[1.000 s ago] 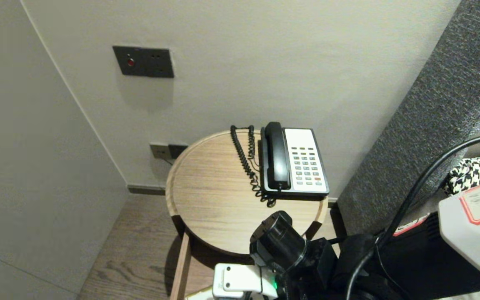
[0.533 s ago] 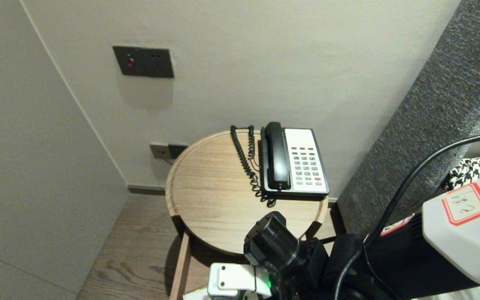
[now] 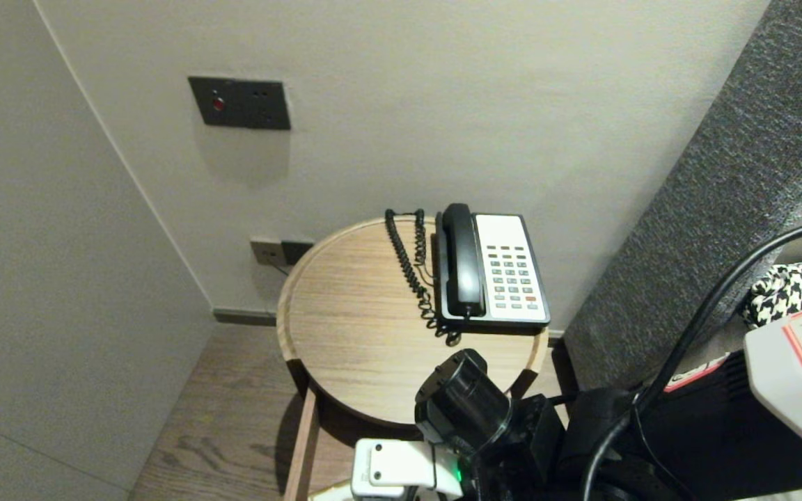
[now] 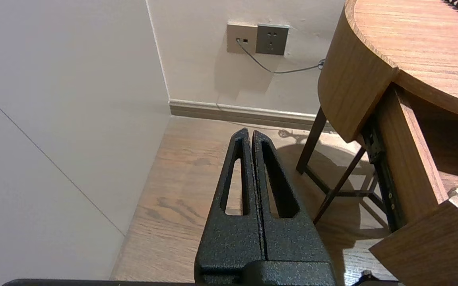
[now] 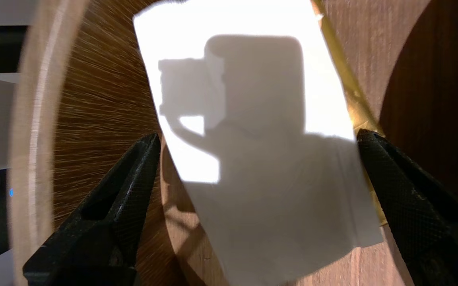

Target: Take the tissue out of the drawer one by one and place them on the table

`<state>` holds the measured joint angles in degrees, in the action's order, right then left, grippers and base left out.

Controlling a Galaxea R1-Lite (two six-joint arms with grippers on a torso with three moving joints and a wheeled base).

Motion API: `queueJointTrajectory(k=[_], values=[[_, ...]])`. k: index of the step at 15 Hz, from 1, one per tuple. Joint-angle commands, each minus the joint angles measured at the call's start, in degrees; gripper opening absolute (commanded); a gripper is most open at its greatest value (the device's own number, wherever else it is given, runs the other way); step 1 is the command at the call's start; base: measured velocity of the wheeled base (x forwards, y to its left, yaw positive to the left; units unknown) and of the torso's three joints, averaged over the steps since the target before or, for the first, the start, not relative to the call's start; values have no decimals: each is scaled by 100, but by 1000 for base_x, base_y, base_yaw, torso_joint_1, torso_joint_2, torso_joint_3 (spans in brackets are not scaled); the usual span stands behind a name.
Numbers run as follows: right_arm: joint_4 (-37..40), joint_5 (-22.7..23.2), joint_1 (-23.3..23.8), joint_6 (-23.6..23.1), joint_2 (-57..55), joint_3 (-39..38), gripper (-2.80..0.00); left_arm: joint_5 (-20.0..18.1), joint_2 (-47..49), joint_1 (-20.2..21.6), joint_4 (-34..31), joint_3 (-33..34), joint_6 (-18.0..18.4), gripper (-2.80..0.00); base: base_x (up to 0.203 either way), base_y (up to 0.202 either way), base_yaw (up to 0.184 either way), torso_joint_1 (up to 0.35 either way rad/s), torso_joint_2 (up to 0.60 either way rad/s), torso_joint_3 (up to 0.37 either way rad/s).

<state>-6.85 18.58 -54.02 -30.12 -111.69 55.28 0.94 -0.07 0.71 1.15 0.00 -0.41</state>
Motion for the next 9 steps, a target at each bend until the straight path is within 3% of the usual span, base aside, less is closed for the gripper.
queueJointTrajectory(k=[1,9], values=[[-27,-12,-12,-20,122,-18,0,3,-1,0,0,0,-2,-280,0,0,0,0,0,0],[-35,-12,-2,-38,-131,161,0,3,-1,0,0,0,-2,-280,0,0,0,0,0,0]])
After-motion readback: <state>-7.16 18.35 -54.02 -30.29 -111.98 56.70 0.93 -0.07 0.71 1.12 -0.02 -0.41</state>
